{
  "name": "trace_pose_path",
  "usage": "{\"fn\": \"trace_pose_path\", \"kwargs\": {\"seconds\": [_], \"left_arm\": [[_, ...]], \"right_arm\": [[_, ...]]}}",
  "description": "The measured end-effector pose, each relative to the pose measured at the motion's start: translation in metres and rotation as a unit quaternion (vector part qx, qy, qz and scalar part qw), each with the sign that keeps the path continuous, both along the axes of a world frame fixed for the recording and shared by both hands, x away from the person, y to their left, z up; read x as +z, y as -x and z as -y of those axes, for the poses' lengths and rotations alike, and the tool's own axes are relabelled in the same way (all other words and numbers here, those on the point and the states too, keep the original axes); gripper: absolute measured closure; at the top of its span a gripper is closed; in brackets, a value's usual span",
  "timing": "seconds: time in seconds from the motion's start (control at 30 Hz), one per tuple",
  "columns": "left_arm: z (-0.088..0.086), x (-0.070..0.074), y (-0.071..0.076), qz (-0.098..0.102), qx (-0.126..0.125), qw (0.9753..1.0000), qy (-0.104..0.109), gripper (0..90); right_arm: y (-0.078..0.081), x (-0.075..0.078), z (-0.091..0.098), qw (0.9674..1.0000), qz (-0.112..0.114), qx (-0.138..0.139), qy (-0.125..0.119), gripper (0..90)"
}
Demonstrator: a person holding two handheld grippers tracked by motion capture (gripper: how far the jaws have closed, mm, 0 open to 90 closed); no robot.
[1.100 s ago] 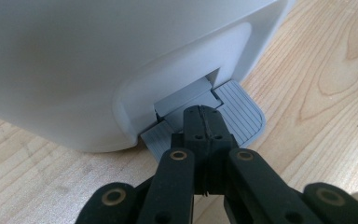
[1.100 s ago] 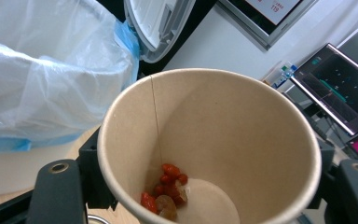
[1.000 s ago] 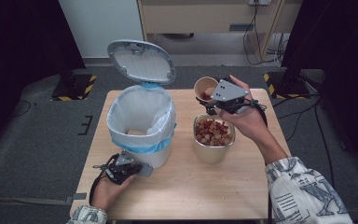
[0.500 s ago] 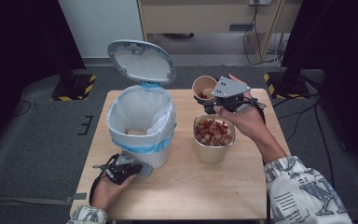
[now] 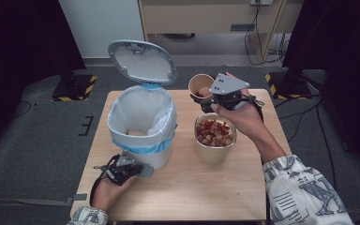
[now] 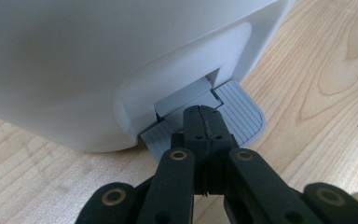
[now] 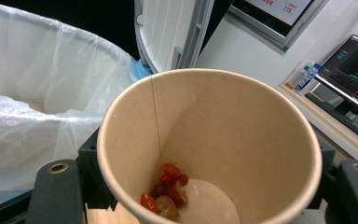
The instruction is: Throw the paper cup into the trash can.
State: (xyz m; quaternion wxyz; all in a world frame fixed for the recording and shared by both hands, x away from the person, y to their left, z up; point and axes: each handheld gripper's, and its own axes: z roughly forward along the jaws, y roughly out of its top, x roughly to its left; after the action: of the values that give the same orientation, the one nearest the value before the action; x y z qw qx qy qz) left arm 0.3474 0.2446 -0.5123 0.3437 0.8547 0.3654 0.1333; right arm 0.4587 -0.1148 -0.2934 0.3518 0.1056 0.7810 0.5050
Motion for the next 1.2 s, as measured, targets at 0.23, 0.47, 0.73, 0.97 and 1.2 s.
{"fn": "trace_pose_path", "kwargs": {"seconds": [0.23,0.47,0.73,0.97,1.2], "left_arm": [[0.0,0.0,0.0,0.0,0.001,1.0,0.001,89.9],[0.0,0.0,0.0,0.0,0.0,1.0,0.0,89.9],[0.0,0.0,0.0,0.0,0.0,1.0,0.0,89.9],[0.0,0.0,0.0,0.0,0.001,1.0,0.0,89.9],[0.0,0.0,0.0,0.0,0.0,1.0,0.001,89.9]], "right_arm": [[0.0,0.005,-0.003,1.0,-0.001,0.005,-0.002,27.9],[0.0,0.009,-0.006,1.0,-0.002,0.007,-0.002,27.9],[0.003,0.014,-0.012,0.9999,-0.001,0.015,-0.005,27.9],[0.005,0.016,-0.018,0.9996,-0.009,0.021,-0.018,27.9],[0.006,0.022,-0.027,0.9992,-0.013,0.029,-0.025,27.9]]}}
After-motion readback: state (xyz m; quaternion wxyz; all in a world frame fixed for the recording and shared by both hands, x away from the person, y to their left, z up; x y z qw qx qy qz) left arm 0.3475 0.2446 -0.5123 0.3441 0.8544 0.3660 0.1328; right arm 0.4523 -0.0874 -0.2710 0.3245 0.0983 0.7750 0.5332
